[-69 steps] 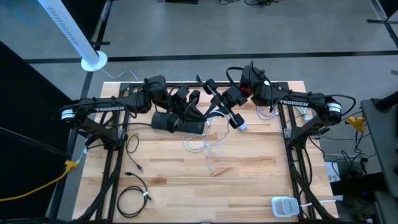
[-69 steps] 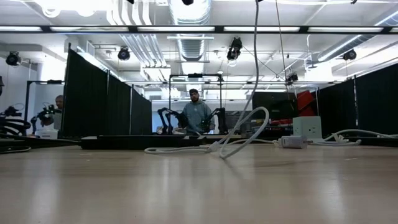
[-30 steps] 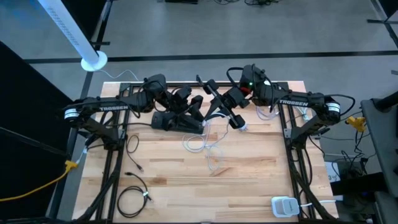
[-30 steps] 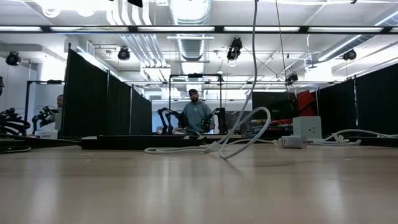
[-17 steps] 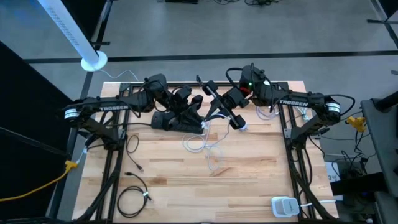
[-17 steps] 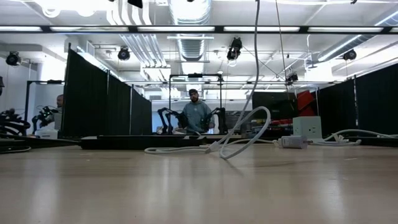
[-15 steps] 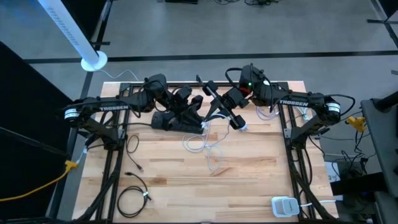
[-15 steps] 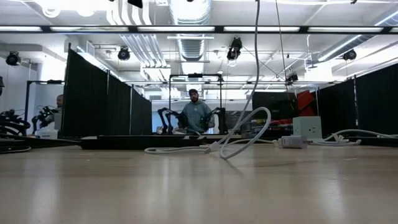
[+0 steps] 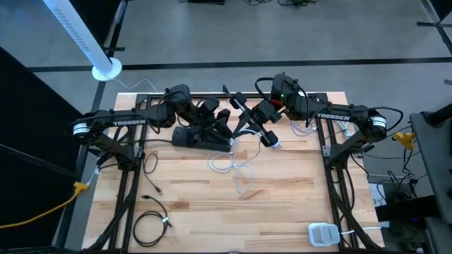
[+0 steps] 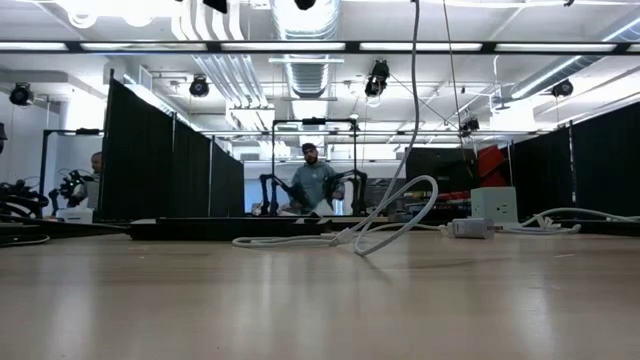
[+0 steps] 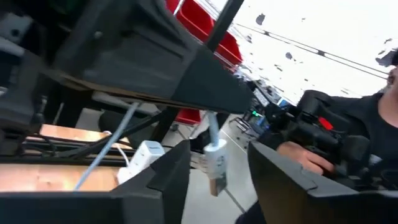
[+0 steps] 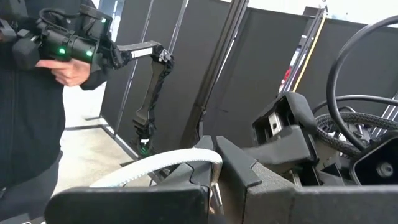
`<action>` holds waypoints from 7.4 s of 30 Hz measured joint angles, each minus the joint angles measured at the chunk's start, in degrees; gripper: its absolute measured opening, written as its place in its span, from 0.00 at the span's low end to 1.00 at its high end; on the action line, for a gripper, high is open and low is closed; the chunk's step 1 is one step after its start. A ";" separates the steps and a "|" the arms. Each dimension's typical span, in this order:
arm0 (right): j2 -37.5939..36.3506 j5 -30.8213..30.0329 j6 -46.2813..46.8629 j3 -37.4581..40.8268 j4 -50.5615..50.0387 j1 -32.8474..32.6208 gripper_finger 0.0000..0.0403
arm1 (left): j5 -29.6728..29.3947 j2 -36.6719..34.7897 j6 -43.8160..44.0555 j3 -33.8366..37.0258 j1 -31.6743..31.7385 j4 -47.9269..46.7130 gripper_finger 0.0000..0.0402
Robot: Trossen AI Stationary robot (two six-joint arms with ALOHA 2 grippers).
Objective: Insert USB
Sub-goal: Insert the light blue charger cable into the black outlet extension
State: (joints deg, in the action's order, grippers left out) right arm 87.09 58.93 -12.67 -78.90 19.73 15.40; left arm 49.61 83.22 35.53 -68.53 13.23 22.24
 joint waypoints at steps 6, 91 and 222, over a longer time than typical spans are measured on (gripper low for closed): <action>0.00 -0.01 0.00 0.01 -0.35 0.00 0.00 | -0.62 0.00 -0.89 0.00 0.04 -0.19 0.05; -3.51 -38.37 21.49 -7.25 -21.61 0.33 0.45 | -20.44 -9.11 -21.87 -0.02 8.72 -13.77 0.04; 24.11 -49.10 0.86 33.67 27.19 -0.15 0.00 | -45.60 -34.56 -22.36 24.41 4.55 -13.07 0.06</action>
State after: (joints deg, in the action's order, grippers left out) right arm 111.20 9.83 -11.81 -45.23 46.92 15.25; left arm 4.01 48.66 13.17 -44.12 17.78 9.17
